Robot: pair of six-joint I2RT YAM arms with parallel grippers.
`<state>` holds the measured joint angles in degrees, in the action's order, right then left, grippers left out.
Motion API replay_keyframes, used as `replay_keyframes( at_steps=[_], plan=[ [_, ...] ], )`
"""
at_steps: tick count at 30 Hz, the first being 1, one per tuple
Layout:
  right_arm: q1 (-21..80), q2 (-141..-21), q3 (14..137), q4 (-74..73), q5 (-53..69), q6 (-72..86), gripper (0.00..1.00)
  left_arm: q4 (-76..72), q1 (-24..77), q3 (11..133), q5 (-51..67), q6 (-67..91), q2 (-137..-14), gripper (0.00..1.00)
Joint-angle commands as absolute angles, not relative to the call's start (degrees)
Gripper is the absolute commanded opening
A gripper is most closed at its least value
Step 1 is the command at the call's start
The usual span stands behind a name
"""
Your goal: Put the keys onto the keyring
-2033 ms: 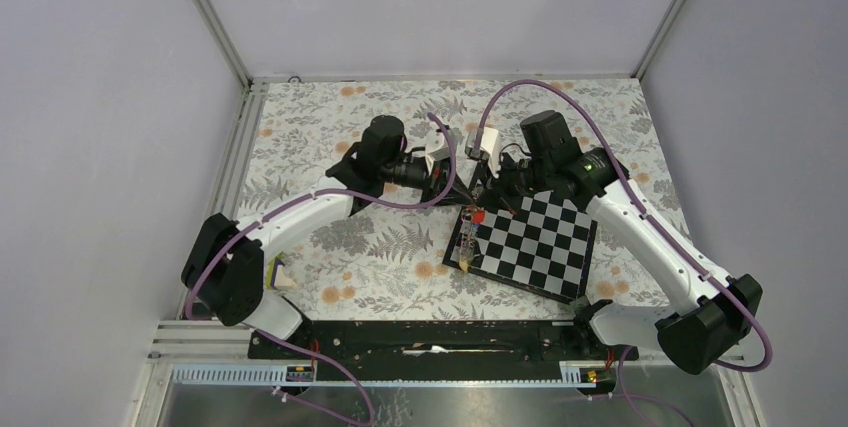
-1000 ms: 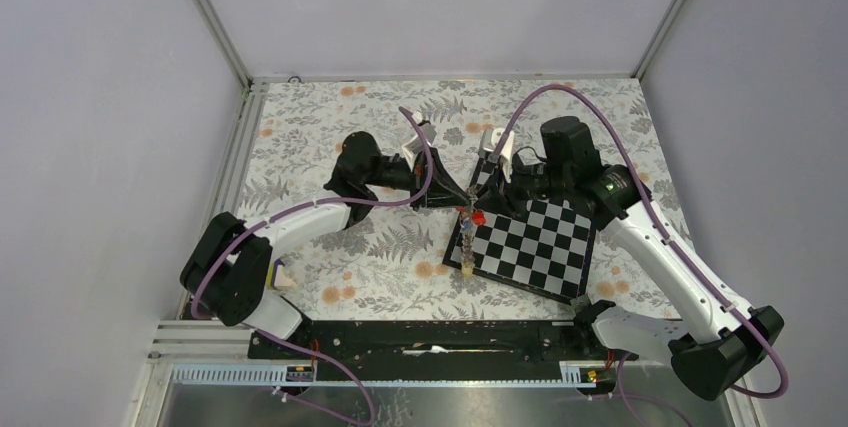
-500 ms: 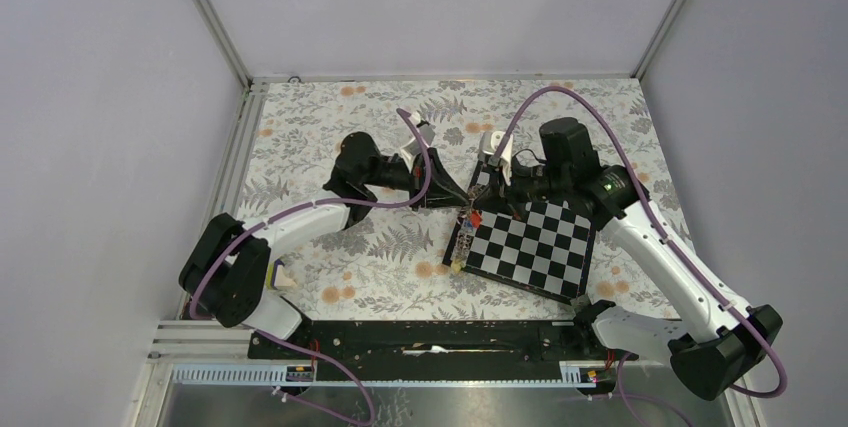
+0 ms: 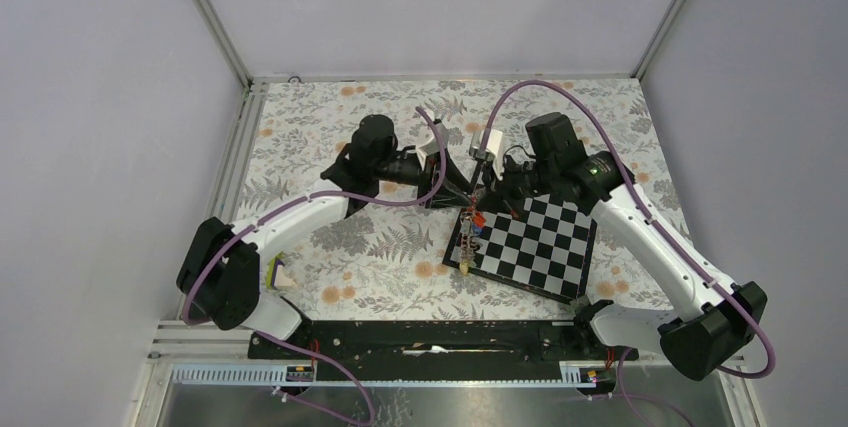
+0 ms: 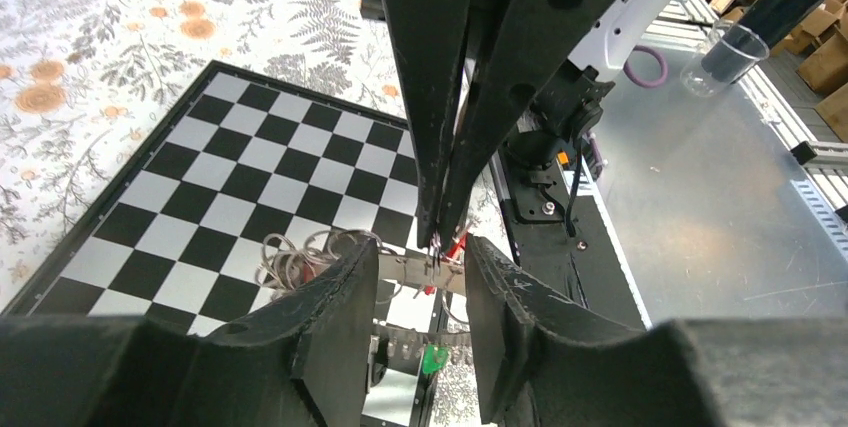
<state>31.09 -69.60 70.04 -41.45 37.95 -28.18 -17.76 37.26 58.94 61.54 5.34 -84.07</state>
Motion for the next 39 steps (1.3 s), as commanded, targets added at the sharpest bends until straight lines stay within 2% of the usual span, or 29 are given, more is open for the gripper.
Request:
replay_keyframes(
  at_steps=[1, 4, 11, 21, 30, 39],
  plan=[
    [31.4, -69.0, 74.0, -41.8, 37.3, -27.1, 0.0, -14.3, 38.4, 61.4, 60.5, 0.5, -83.5, 0.42],
    [31.5, -69.2, 74.2, -41.9, 37.0, -26.9, 0.0, -13.9, 38.7, 61.5, 60.6, 0.4, -83.7, 0.42],
    [31.6, -69.6, 73.9, -41.8, 37.5, -27.1, 0.0, -13.8, 39.1, 62.1, 60.4, 0.6, -84.3, 0.34],
    [31.5, -69.2, 72.4, -41.7, 37.3, -27.9, 0.0, -13.7, 39.2, 62.2, 59.9, 0.6, -84.5, 0.33],
    [31.5, -69.6, 72.5, -41.6, 37.8, -27.7, 0.0, -14.0, 39.2, 62.9, 60.7, 1.3, -85.5, 0.16],
    [31.5, -69.7, 71.9, -41.6, 37.6, -28.0, 0.0, -14.2, 39.3, 62.4, 60.8, 1.4, -85.0, 0.22]
  ],
)
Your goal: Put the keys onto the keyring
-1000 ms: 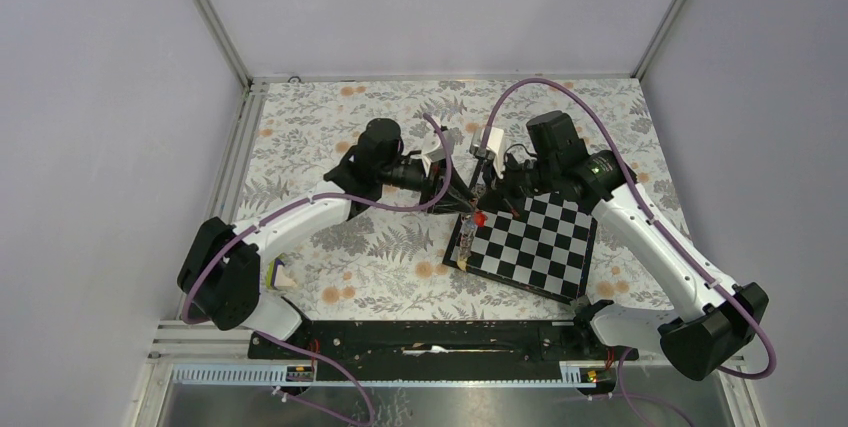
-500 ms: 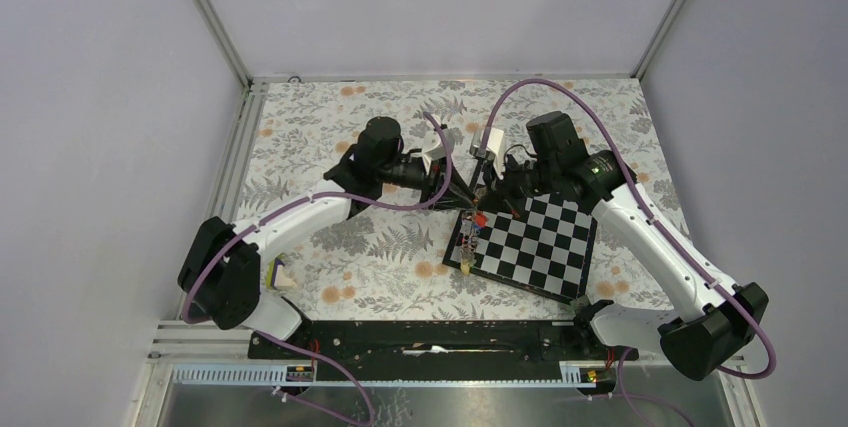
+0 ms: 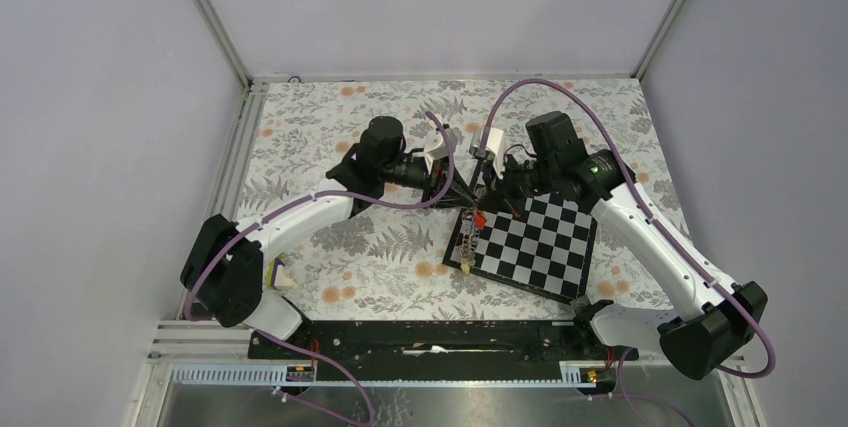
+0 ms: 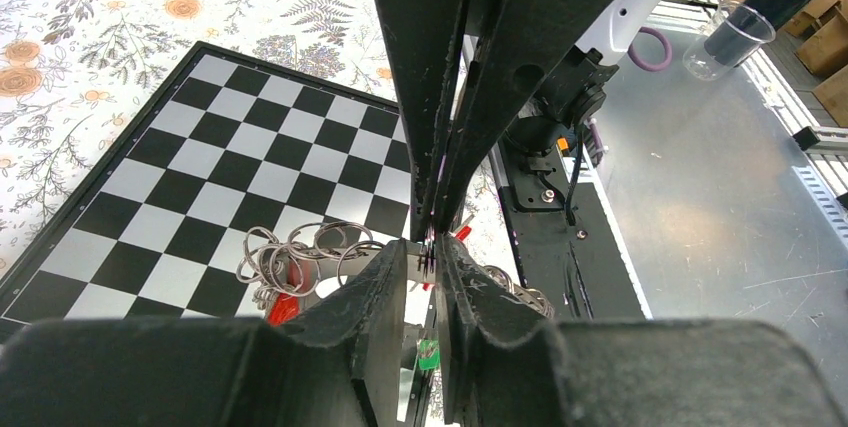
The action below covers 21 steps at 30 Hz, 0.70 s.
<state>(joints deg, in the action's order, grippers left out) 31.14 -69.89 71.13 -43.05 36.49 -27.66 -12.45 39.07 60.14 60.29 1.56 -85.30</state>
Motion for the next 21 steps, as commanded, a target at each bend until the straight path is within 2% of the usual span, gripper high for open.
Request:
replay_keyframes(
  at_steps=[1, 5, 8, 12, 16, 21],
  plan=[
    [31.5, -69.7, 71.9, -41.6, 37.6, -28.0, 0.0, -14.2, 39.3, 62.4, 60.8, 1.5, -85.0, 0.21],
    [31.6, -69.6, 71.8, -41.6, 37.4, -28.1, 0.0, -14.3, 39.2, 62.3, 61.0, 1.5, -85.0, 0.14],
    [31.6, -69.6, 71.7, -41.6, 37.3, -28.2, 0.0, -14.6, 39.3, 62.2, 61.3, 1.7, -84.9, 0.02],
    [31.6, -69.1, 71.5, -40.7, 37.2, -28.0, 0.01, -17.3, 39.2, 61.5, 62.8, 4.0, -84.3, 0.0],
    [31.6, -66.6, 69.9, -37.0, 37.4, -27.2, 0.17, -26.3, 38.8, 58.7, 65.8, 11.3, -83.1, 0.0],
    [31.4, -62.3, 66.1, -30.9, 39.6, -26.1, 0.3, -52.4, 37.2, 51.6, 67.3, 30.9, -82.8, 0.0]
  ],
)
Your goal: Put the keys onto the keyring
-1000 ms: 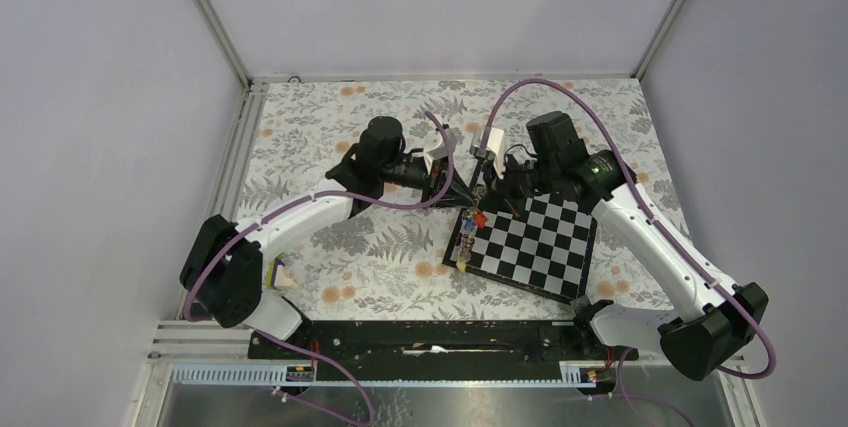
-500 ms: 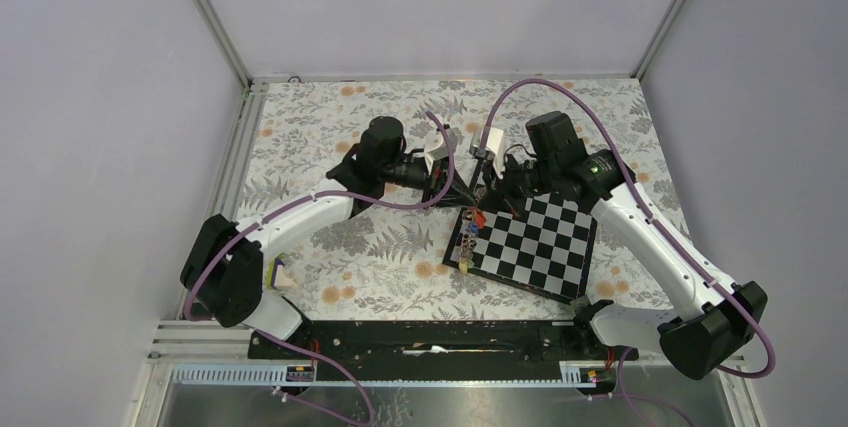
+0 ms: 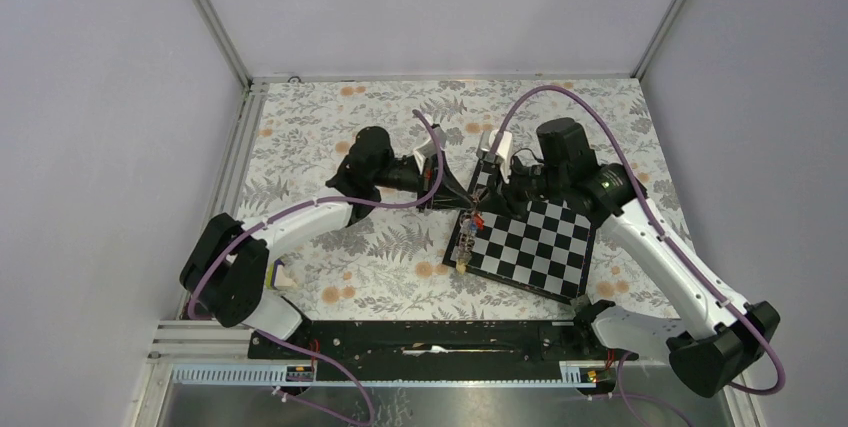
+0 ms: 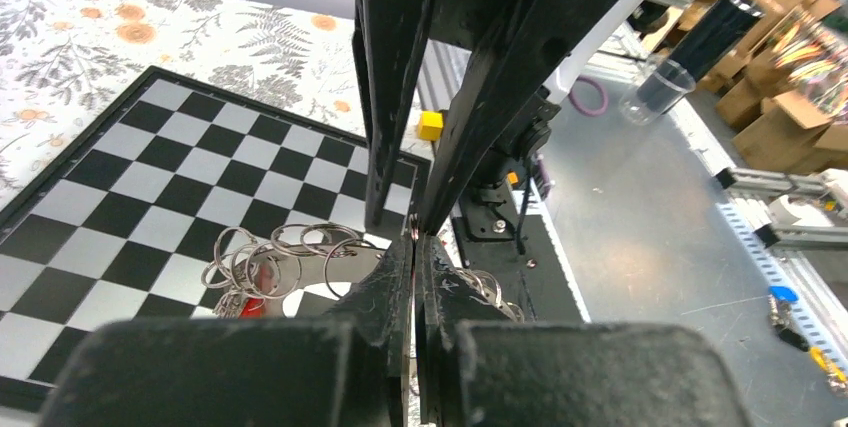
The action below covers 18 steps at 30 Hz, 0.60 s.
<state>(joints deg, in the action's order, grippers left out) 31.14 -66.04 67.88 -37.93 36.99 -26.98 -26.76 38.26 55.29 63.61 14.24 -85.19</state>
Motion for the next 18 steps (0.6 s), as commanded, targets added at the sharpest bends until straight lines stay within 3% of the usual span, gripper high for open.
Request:
replay_keyframes(
  at_steps=[1, 13, 15, 17, 18],
  plan=[
    [31.3, -62.1, 65.9, -30.5, 40.2, -26.1, 0.32, -56.0, 37.0, 50.8, 67.2, 32.9, -82.9, 0.0],
    [30.7, -61.8, 65.3, -29.9, 43.2, -26.1, 0.37, -59.0, 36.7, 49.7, 66.5, 35.1, -83.2, 0.0],
    [30.7, -61.9, 65.2, -30.0, 43.6, -26.1, 0.34, -59.2, 36.6, 49.7, 66.4, 35.4, -83.3, 0.0],
    [30.6, -62.0, 65.2, -30.0, 44.1, -26.2, 0.25, -59.2, 36.6, 49.7, 66.5, 35.3, -83.4, 0.0],
    [30.6, -61.9, 65.2, -30.1, 44.3, -26.3, 0.21, -59.1, 36.7, 49.6, 58.1, 35.2, -83.3, 0.0]
  ],
)
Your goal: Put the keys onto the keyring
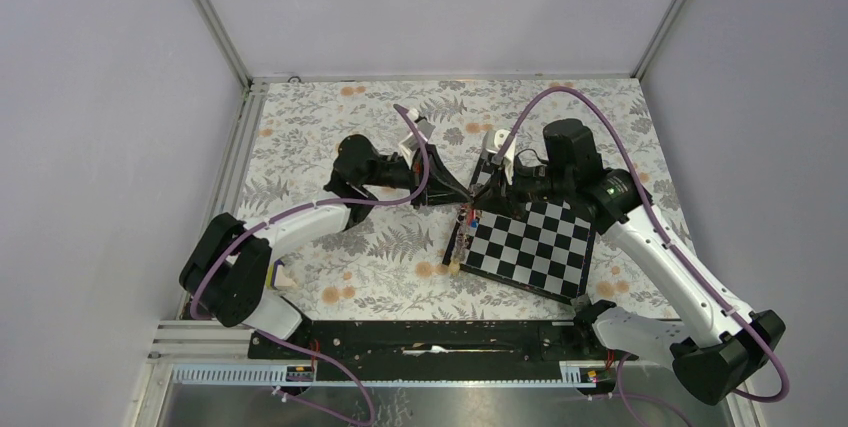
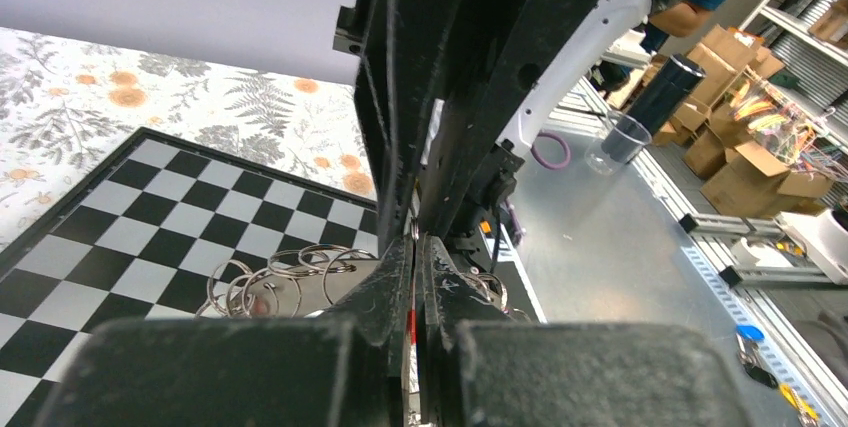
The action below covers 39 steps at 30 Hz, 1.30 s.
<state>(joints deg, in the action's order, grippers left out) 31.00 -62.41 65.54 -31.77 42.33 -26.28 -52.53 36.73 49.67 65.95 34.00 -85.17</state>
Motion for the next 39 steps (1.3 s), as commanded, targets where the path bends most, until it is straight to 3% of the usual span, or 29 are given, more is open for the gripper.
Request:
replay_keyframes(
  at_steps=[1, 5, 10, 14, 17, 30, 39],
  plan=[
    [30.6, -61.9, 65.2, -30.1, 44.3, -26.3, 0.16, -58.8, 36.7, 49.5, 65.3, 34.9, -83.2, 0.0],
    [30.7, -61.7, 65.3, -30.2, 44.6, -26.7, 0.0, -54.3, 36.5, 49.9, 66.3, 31.1, -82.8, 0.0],
    [30.7, -62.8, 66.1, -32.8, 44.2, -27.2, 0.0, -38.0, 36.5, 55.0, 64.5, 19.8, -82.2, 0.24],
    [30.6, -65.3, 67.9, -36.1, 42.9, -27.4, 0.0, -19.0, 37.2, 61.0, 61.8, 6.2, -82.6, 0.33],
    [30.7, -66.9, 69.3, -38.0, 42.1, -27.3, 0.0, -12.9, 38.0, 62.6, 61.0, 0.7, -82.8, 0.36],
    [30.7, -68.0, 70.1, -38.4, 41.0, -26.5, 0.0, -9.9, 39.1, 62.1, 61.4, -2.5, -83.1, 0.37],
    [30.7, -68.1, 69.7, -38.2, 40.8, -26.6, 0.0, -9.9, 39.5, 62.6, 61.6, -2.4, -84.0, 0.21]
  ],
)
